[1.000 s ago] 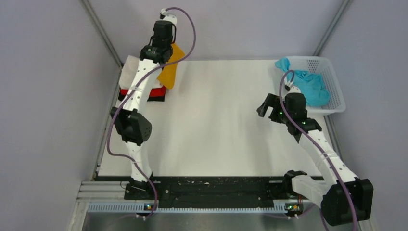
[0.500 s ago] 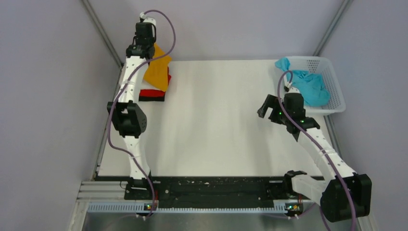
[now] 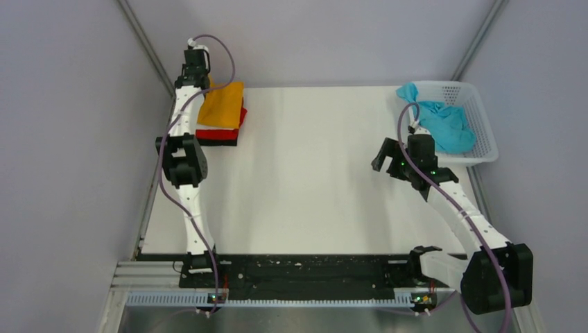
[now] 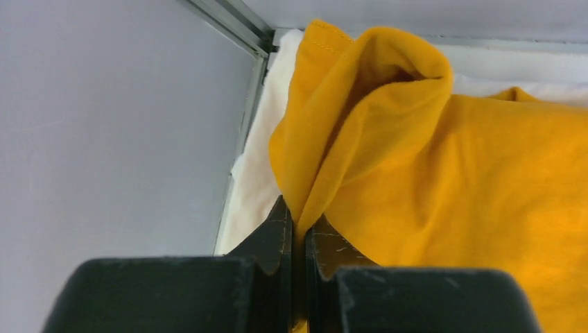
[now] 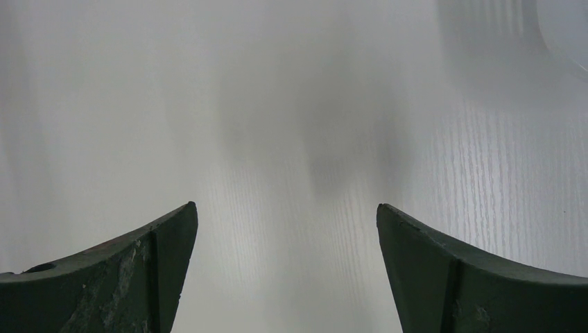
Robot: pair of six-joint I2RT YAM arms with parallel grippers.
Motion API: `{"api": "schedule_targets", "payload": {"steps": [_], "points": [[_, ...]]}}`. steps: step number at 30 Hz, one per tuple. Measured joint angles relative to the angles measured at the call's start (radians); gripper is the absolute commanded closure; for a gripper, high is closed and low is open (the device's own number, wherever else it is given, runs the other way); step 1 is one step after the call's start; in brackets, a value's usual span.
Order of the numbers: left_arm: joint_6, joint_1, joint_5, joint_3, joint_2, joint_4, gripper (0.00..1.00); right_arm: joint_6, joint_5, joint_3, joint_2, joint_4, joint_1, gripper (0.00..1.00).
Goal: Fold and stack the t-shirts
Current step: Put the neatly folded tshirt into the corner of the board with the left arm
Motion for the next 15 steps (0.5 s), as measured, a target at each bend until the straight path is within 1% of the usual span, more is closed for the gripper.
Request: {"api": "schedule_targets", "payload": {"steps": [4, 5, 6, 7, 8, 9, 10, 15], "points": [[-0.002, 0.022, 0.002, 0.003, 0.003, 0.030, 1.00, 0.000, 0.016, 0.000, 0.014, 0.000, 0.000, 0.01], [-0.005, 0.024, 0.002, 0.003, 0.003, 0.032, 0.97, 0.000, 0.018, 0.000, 0.020, 0.000, 0.000, 0.01], [-0.007, 0.026, 0.002, 0.003, 0.003, 0.035, 0.82, 0.000, 0.021, 0.000, 0.026, 0.000, 0.000, 0.01], [-0.010, 0.026, 0.000, 0.003, 0.003, 0.035, 0.57, 0.000, 0.021, 0.000, 0.033, 0.000, 0.000, 0.01], [-0.012, 0.027, -0.005, 0.003, 0.003, 0.035, 0.20, 0.000, 0.022, 0.000, 0.040, 0.000, 0.000, 0.01], [-0.012, 0.028, -0.010, 0.003, 0.003, 0.037, 0.03, 0.000, 0.023, 0.000, 0.046, 0.000, 0.000, 0.01], [-0.013, 0.027, -0.020, 0.003, 0.003, 0.047, 0.02, 0.000, 0.023, 0.000, 0.049, -0.001, 0.000, 0.01], [-0.046, 0.028, -0.063, 0.003, 0.000, 0.095, 0.01, 0.000, 0.023, 0.000, 0.051, -0.001, 0.000, 0.01]]}}
